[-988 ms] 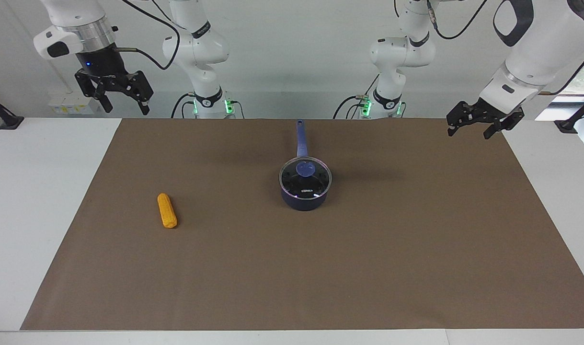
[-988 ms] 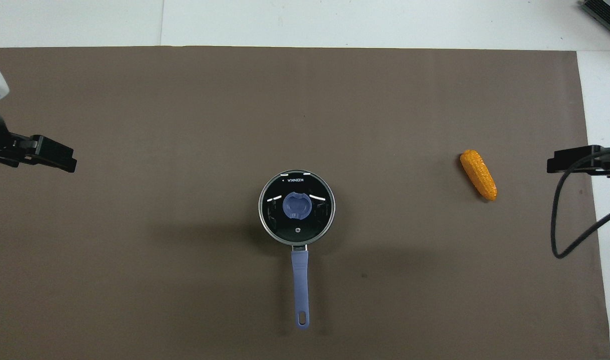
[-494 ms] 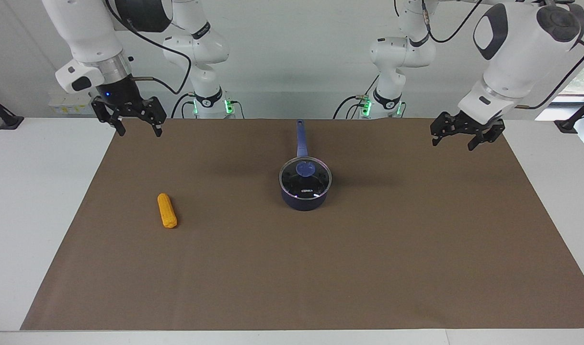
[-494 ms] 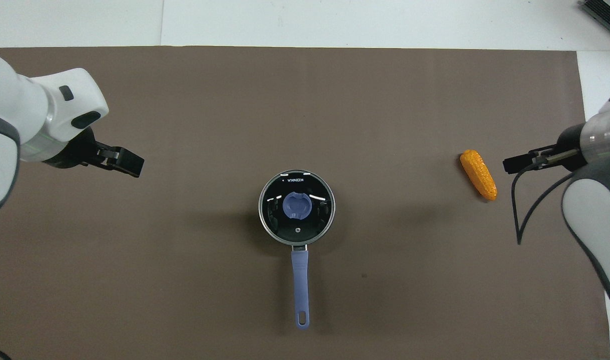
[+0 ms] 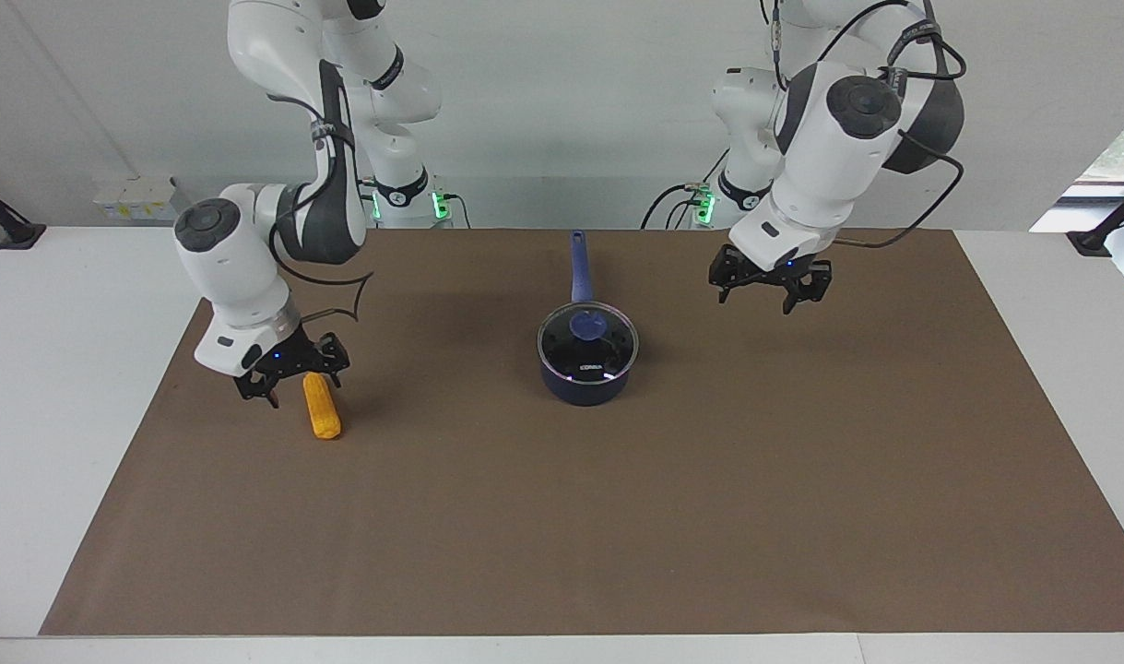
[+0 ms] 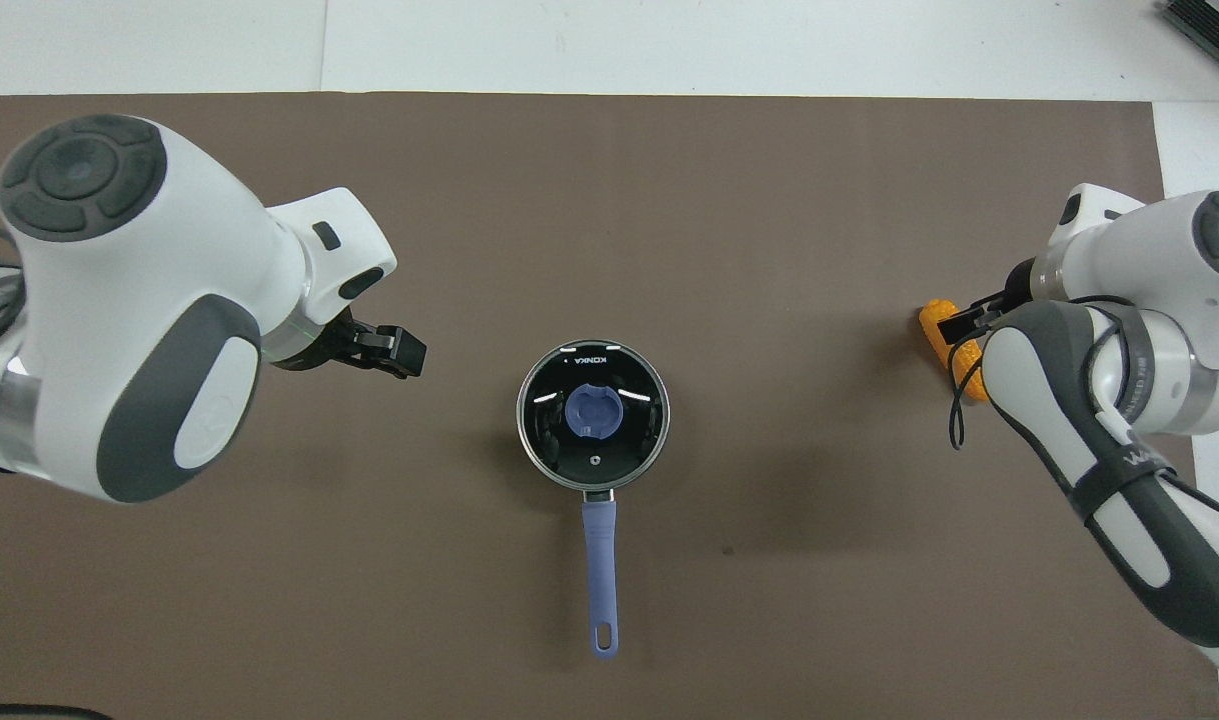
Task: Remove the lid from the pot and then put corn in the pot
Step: 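Move the left gripper to the pot lid while the right gripper reaches the corn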
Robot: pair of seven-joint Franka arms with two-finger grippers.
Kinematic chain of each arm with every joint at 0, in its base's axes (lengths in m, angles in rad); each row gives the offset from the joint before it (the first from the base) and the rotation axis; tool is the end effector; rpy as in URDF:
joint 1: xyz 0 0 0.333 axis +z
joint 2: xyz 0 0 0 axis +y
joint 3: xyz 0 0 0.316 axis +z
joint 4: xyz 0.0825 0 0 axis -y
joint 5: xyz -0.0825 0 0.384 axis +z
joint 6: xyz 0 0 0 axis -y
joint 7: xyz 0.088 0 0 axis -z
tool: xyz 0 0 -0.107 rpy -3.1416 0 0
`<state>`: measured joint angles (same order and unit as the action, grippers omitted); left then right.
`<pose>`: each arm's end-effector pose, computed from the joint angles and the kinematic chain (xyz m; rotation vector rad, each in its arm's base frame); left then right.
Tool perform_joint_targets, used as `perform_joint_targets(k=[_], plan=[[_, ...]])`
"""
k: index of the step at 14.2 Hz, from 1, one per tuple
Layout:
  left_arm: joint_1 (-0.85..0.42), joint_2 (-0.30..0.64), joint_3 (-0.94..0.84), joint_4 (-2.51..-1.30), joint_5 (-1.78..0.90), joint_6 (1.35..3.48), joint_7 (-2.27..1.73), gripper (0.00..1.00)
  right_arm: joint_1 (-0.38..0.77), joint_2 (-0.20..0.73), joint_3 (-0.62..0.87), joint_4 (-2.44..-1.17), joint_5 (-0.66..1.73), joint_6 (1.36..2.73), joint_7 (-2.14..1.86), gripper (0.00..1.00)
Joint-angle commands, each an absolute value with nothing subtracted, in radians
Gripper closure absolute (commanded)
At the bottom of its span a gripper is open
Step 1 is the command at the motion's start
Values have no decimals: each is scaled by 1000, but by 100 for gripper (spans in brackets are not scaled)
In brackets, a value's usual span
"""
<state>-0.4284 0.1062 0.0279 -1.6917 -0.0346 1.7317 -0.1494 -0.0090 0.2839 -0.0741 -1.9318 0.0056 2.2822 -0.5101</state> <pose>0.5409 -0.2331 0.5199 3.1043 -0.3814 -0.1128 0.6171 -0.0491 0.3479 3.0344 0.6581 0.0926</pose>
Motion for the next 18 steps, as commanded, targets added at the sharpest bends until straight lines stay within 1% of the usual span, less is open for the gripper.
perform_joint_targets(k=[1,3,5,8,11,13,14,15,16,18], plan=[[-504,149,46,-1709,-34,1787,-244,0,-41,287,-64,-1976,23,2328,-557,0],[-546,193,46,-1701,-34,1822,-314,0,-34,301,-64,-1983,25,2355,-566,0],[-575,209,46,-1700,-41,1871,-391,0,-32,308,-64,-1994,25,2359,-592,0],[-635,242,44,-1686,-41,1945,-520,0,-28,308,-64,-2022,26,2401,-606,0],[-704,300,46,-1643,-41,1950,-554,0,-28,308,-64,-2040,29,2424,-607,0],[-721,305,44,-1637,-40,1956,-600,0,-28,307,-64,-2054,29,2447,-606,0],[-738,305,44,-1641,-43,1963,-604,0,-28,307,-64,-2054,28,2447,-607,14],[-744,305,44,-1646,-43,1971,-604,0,-29,307,-63,-2054,29,2441,-610,61],[-745,311,44,-1651,-43,1974,-606,0,-28,305,-63,-2056,29,2438,-611,100],[-746,328,44,-1661,-44,1997,-606,0,-28,305,-63,-2054,61,2436,-615,100]])
